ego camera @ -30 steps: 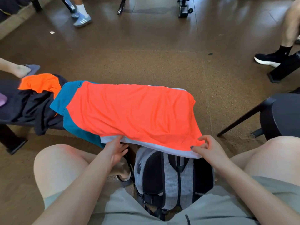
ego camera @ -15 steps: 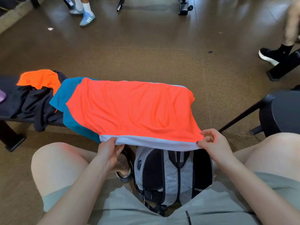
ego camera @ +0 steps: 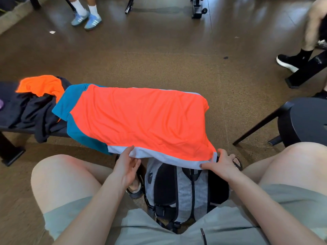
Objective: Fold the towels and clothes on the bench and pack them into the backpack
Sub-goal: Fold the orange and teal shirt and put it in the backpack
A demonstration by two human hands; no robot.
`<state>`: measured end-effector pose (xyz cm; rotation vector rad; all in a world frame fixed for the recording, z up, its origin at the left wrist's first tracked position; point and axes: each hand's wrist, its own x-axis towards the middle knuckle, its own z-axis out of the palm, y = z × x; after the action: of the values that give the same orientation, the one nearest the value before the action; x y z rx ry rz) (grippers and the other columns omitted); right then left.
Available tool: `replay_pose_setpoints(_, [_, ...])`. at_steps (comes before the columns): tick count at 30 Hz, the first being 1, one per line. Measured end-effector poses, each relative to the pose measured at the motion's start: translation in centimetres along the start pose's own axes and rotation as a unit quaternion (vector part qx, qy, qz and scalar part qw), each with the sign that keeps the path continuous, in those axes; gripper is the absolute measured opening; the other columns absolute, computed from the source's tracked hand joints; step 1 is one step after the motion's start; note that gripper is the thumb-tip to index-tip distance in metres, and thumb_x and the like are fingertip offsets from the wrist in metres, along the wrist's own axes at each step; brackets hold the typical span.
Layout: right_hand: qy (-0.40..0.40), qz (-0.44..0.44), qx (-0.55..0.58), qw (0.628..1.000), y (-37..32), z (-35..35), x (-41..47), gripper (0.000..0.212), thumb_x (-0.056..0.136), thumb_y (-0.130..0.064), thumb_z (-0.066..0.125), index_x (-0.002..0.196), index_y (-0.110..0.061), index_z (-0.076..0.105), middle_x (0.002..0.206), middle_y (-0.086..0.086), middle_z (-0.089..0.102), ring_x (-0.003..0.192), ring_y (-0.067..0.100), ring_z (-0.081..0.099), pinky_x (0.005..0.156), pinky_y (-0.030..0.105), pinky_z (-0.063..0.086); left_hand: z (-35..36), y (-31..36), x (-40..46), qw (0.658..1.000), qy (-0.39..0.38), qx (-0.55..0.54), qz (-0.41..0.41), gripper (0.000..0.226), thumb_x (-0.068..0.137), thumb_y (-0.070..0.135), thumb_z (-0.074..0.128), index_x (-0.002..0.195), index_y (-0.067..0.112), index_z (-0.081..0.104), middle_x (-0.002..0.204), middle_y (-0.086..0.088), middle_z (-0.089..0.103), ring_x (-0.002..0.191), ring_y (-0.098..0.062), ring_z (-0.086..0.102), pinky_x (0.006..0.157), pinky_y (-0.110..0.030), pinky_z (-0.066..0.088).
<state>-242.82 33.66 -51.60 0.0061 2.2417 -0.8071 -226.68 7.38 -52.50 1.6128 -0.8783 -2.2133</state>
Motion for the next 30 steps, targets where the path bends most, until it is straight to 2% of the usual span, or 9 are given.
replay_pose_setpoints(4, [0.050, 0.023, 0.071, 0.996, 0.1, 1.0, 0.3, 0.111, 0.079, -0.035, 0.083, 0.159, -0.015, 0.010, 0.158, 0.018, 0.018, 0.143, 0.036, 0.030, 0.108, 0.048, 0.034, 0.9, -1.0, 0.0, 0.998, 0.006, 0.066, -0.009, 0.014, 0.091, 0.019, 0.074, 0.094, 0.012, 0.063, 0.064, 0.002, 0.041, 0.057, -0.011, 0.038, 0.059, -0.025, 0.037])
replay_pose_setpoints(6, [0.067, 0.040, 0.092, 0.993, 0.2, 1.0, 0.5, 0.111, 0.080, -0.035, 0.082, 0.160, -0.015, 0.008, 0.159, 0.018, 0.019, 0.144, 0.035, 0.029, 0.108, 0.049, 0.033, 0.8, -1.3, 0.0, 0.997, 0.013, 0.076, 0.001, 0.011, 0.093, 0.017, 0.072, 0.097, 0.011, 0.064, 0.070, 0.001, 0.051, 0.062, -0.012, 0.046, 0.063, -0.025, 0.044])
replay_pose_setpoints(9, [0.090, 0.041, 0.088, 0.991, 0.2, 1.0, 0.6, 0.094, 0.083, -0.025, 0.079, 0.156, -0.009, 0.022, 0.151, 0.017, 0.034, 0.133, 0.033, 0.043, 0.097, 0.043, 0.040, -0.1, -1.5, 0.0, 0.998, 0.015, 0.053, 0.004, 0.017, 0.098, 0.014, 0.063, 0.114, 0.010, 0.064, 0.096, -0.004, 0.068, 0.088, -0.016, 0.064, 0.090, -0.032, 0.052])
replay_pose_setpoints(12, [0.090, 0.065, 0.133, 0.985, 0.6, 1.0, 0.7, 0.064, 0.078, -0.007, 0.074, 0.135, -0.006, 0.045, 0.114, 0.010, 0.057, 0.104, 0.031, 0.060, 0.088, 0.045, 0.054, -0.9, -1.5, 0.0, 1.000, 0.003, -0.004, -0.002, 0.026, 0.101, 0.004, 0.050, 0.127, 0.004, 0.056, 0.115, -0.013, 0.066, 0.103, -0.020, 0.065, 0.103, -0.038, 0.049])
replay_pose_setpoints(15, [0.055, 0.070, 0.158, 0.983, 1.0, 0.9, 0.5, 0.057, 0.074, -0.008, 0.072, 0.125, -0.011, 0.047, 0.106, 0.011, 0.059, 0.101, 0.033, 0.065, 0.090, 0.050, 0.056, -1.1, -1.4, -0.1, 0.998, -0.020, -0.055, -0.013, 0.024, 0.102, 0.001, 0.047, 0.124, 0.001, 0.055, 0.124, -0.019, 0.061, 0.107, -0.024, 0.064, 0.100, -0.038, 0.050])
replay_pose_setpoints(19, [0.047, 0.005, 0.096, 0.994, 1.0, 1.3, 0.3, 0.073, 0.080, -0.021, 0.077, 0.139, -0.015, 0.035, 0.116, 0.007, 0.057, 0.104, 0.026, 0.058, 0.080, 0.038, 0.044, 0.4, -1.7, -1.0, 0.997, -0.070, 0.002, -0.040, 0.019, 0.101, 0.019, 0.060, 0.118, 0.010, 0.061, 0.118, -0.012, 0.067, 0.113, -0.022, 0.065, 0.103, -0.037, 0.050])
replay_pose_setpoints(24, [0.079, -0.040, 0.031, 0.996, 1.0, 2.1, 0.5, 0.057, 0.082, -0.019, 0.075, 0.127, -0.012, 0.042, 0.095, 0.000, 0.057, 0.093, 0.025, 0.058, 0.073, 0.036, 0.042, 2.9, -3.1, -1.3, 0.996, -0.078, 0.020, -0.046, 0.017, 0.099, 0.014, 0.063, 0.114, 0.005, 0.065, 0.115, -0.012, 0.071, 0.106, -0.022, 0.068, 0.095, -0.033, 0.052])
replay_pose_setpoints(27, [0.097, -0.027, 0.051, 0.994, 1.0, 1.7, 1.0, 0.049, 0.080, -0.017, 0.072, 0.121, -0.011, 0.046, 0.100, 0.010, 0.063, 0.091, 0.027, 0.061, 0.073, 0.037, 0.046, 3.5, -3.4, -1.6, 0.997, -0.070, 0.012, -0.033, 0.017, 0.100, 0.010, 0.061, 0.115, 0.002, 0.063, 0.107, -0.012, 0.072, 0.099, -0.022, 0.070, 0.082, -0.031, 0.055])
replay_pose_setpoints(30, [0.059, -0.002, 0.169, 0.984, 0.4, 1.4, 1.1, 0.046, 0.077, -0.016, 0.075, 0.113, -0.012, 0.045, 0.089, 0.013, 0.062, 0.067, 0.024, 0.060, 0.057, 0.034, 0.046, 3.4, -3.2, -1.9, 0.997, -0.068, -0.010, -0.025, 0.015, 0.100, 0.008, 0.061, 0.113, 0.003, 0.064, 0.106, -0.012, 0.072, 0.099, -0.022, 0.070, 0.080, -0.031, 0.056])
